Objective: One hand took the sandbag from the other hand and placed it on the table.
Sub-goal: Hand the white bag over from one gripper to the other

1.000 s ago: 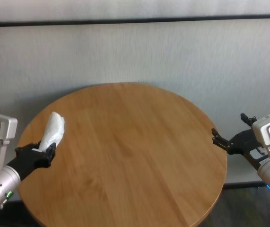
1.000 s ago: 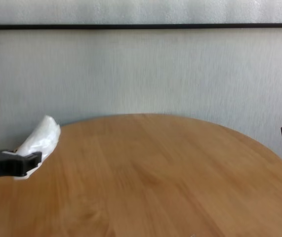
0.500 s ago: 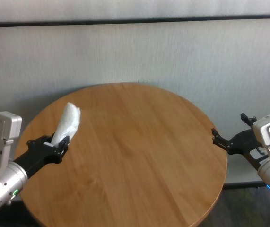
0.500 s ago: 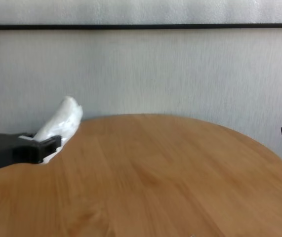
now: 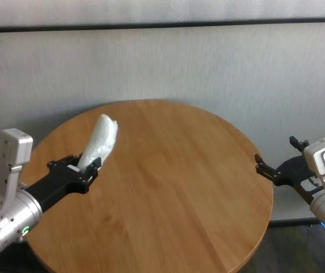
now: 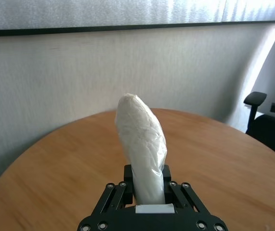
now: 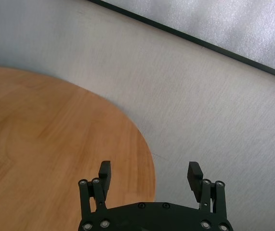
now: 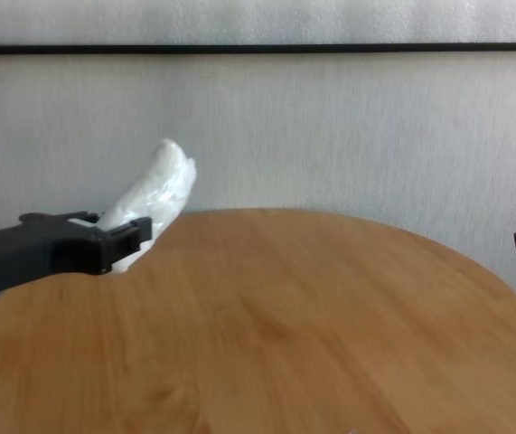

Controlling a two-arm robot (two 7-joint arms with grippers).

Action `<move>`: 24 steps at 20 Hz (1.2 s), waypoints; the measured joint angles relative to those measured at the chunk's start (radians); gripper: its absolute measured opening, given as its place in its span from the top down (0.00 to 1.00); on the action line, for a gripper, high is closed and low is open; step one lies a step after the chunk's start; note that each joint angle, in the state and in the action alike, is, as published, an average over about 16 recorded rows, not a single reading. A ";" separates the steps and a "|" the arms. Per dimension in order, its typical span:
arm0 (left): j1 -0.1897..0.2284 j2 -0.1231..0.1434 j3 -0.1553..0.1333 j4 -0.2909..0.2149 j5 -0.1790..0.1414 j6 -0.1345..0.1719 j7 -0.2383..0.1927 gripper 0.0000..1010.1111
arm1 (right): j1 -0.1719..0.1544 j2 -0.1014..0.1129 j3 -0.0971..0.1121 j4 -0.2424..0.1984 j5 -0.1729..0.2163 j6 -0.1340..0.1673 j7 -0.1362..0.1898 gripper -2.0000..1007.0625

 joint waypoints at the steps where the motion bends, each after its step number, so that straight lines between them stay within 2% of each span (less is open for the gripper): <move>1: 0.001 0.002 0.004 -0.008 -0.004 0.000 -0.003 0.66 | 0.000 0.000 0.000 0.000 0.000 0.000 0.000 0.01; 24: -0.018 0.016 0.102 -0.142 -0.052 0.034 -0.006 0.66 | 0.000 0.000 0.000 0.000 0.000 0.000 0.000 0.01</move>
